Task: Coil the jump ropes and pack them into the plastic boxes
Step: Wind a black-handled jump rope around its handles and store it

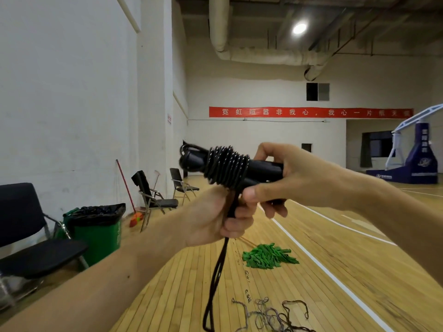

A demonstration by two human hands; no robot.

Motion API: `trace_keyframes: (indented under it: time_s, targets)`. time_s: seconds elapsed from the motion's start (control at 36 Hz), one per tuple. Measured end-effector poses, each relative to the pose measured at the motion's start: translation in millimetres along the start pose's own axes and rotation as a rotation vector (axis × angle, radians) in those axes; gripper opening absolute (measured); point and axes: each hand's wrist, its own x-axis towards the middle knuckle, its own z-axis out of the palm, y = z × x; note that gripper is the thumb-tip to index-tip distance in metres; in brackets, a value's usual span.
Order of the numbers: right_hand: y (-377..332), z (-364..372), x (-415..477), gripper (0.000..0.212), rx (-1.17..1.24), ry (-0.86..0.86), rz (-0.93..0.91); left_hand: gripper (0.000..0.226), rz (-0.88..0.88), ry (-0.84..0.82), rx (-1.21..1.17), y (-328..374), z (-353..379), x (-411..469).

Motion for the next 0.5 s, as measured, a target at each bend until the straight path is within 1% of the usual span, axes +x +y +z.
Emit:
trace_keyframes:
  time_s: [0.08,0.17,0.25,0.36,0.39,0.44,0.5]
  targets:
    - [5.9,-5.5,3.2,0.056,0.011,0.086,0.0,0.043,-0.047,0.076,-0.064,-4.7,7.8,-1.2]
    - [15.5,-12.1,6.3,0.056,-0.03,0.182,0.04,0.05,-0.078,0.125,-0.036,-10.5,9.9,0.0]
    - [27.5,-16.9,9.1,0.052,-0.078,0.276,0.062,0.045,-0.092,0.184,-0.019,-14.8,13.0,-0.3]
    - [43.3,-25.2,10.1,0.046,-0.168,0.398,0.069,0.039,-0.153,0.178,0.082,-15.6,16.7,-3.2]
    - [47.0,-25.1,10.5,0.043,-0.2,0.4,0.082,0.039,-0.146,0.193,0.116,-18.0,16.2,-2.6]
    - [55.0,-20.7,11.7,0.029,-0.276,0.394,0.1,0.04,-0.126,0.232,0.197,-20.1,18.1,-1.0]
    - [62.0,-15.0,13.2,0.02,-0.344,0.425,0.087,0.039,-0.114,0.268,0.264,-20.5,19.6,2.1]
